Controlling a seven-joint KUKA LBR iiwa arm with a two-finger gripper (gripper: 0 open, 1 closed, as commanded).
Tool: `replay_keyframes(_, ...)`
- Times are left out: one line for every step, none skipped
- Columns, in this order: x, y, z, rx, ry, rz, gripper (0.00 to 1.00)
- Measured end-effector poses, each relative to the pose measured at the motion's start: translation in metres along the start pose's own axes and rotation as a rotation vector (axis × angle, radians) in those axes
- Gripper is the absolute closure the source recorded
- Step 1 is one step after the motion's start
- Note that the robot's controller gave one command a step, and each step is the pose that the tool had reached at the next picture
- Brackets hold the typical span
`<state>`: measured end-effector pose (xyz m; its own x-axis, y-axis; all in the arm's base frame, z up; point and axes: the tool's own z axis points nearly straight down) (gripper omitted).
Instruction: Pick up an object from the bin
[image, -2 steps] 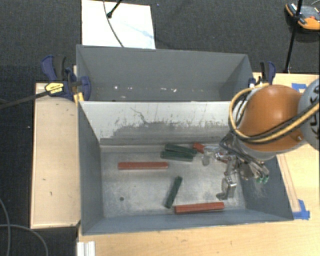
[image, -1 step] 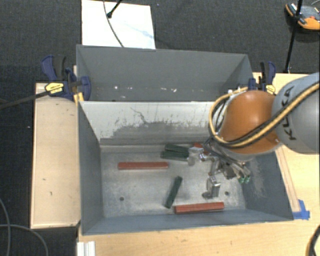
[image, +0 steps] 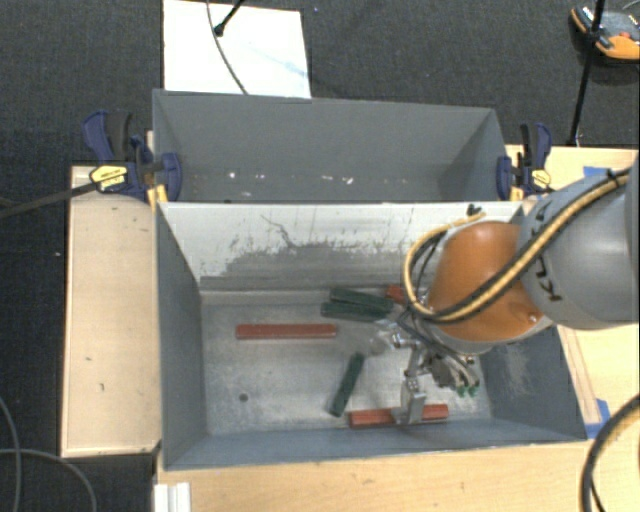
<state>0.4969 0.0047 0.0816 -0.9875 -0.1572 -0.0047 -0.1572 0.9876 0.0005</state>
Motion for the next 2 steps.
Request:
replay_keyframes(-0.0421,-0.0161,0.0093,0.000,0.005,0.025,1.00)
replay_keyframes(-0.0425,-0.0160,0.0107,0.000,0.001,0.025,0.00)
